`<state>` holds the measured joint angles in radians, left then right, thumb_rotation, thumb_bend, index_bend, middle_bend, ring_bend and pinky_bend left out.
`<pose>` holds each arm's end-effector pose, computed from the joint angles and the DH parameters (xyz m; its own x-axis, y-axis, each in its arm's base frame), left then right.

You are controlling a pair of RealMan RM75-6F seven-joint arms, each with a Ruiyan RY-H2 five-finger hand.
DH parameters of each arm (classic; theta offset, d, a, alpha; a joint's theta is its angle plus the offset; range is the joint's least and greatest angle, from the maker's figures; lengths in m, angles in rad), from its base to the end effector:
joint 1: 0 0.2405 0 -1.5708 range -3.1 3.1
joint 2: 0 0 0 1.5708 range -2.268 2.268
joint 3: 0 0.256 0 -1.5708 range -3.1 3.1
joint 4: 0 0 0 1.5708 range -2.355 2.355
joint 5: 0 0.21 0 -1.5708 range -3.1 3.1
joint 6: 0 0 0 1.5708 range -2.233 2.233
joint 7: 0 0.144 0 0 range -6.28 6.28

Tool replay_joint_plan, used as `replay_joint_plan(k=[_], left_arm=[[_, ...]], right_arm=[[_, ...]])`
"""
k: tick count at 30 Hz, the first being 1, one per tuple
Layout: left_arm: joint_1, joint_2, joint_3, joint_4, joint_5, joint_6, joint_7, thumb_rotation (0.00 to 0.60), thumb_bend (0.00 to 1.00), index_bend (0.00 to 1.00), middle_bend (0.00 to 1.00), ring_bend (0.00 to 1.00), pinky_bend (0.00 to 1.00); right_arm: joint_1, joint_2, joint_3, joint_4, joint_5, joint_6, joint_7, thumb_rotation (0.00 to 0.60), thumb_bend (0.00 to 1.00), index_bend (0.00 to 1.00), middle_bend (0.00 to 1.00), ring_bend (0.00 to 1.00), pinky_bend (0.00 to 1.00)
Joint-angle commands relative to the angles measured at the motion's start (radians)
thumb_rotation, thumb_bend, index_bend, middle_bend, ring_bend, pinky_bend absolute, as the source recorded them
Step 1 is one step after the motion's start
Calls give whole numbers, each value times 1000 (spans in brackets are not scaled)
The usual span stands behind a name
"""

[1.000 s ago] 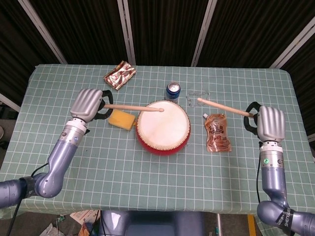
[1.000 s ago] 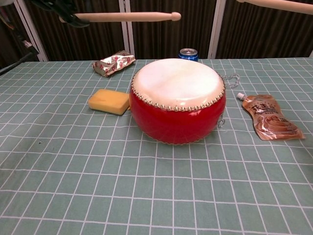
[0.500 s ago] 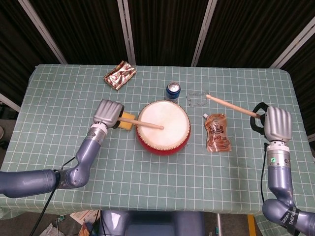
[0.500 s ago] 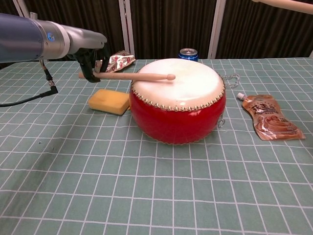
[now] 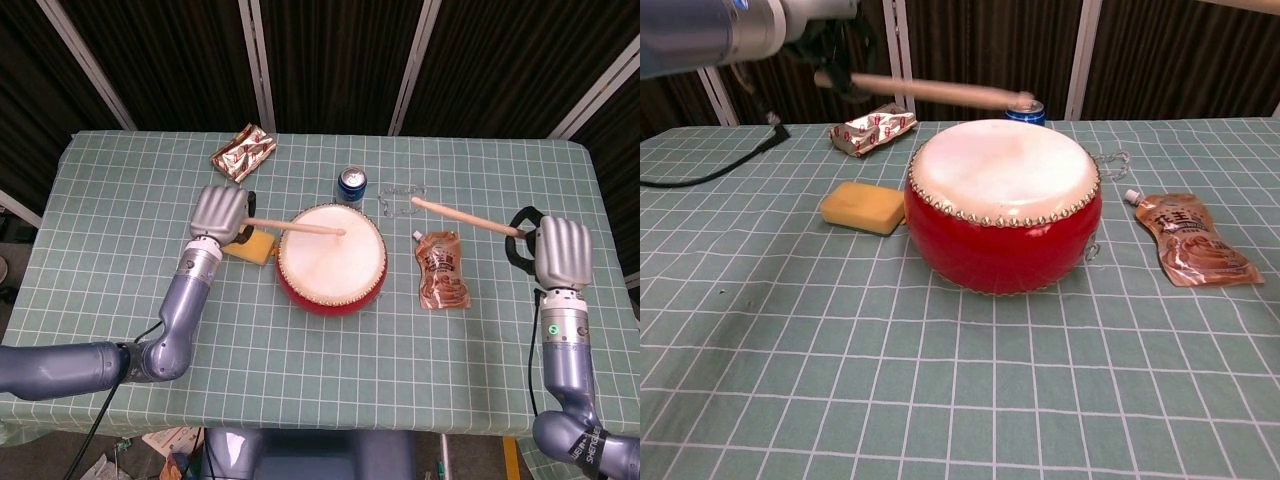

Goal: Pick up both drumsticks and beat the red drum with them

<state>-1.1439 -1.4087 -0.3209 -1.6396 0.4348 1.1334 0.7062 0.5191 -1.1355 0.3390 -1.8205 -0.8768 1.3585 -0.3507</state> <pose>-0.0343 0.4135 0.0542 0.4603 0.1253 0.8789 0.8794 -0.2002 -0.4321 -0.2057 -0.3328 0.1746 0.3121 0.1281 0.9414 -0.9483 0.1021 0.3005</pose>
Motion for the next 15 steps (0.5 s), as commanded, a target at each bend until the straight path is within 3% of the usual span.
replay_joint_plan(k=[1,15], left_arm=[[103,71,-89,-89,266,94,-264,600,522,797,1000,1000,1000],[171,206,-118,-155,294,55,-325,600,522,797,1000,1000,1000]], right_arm=[[-2,10,-1,-17,-34,0,9,600,600,929,1000,1000,1000],[69,-36,11,-97,-60,-30,-77,600,600,929,1000,1000,1000]])
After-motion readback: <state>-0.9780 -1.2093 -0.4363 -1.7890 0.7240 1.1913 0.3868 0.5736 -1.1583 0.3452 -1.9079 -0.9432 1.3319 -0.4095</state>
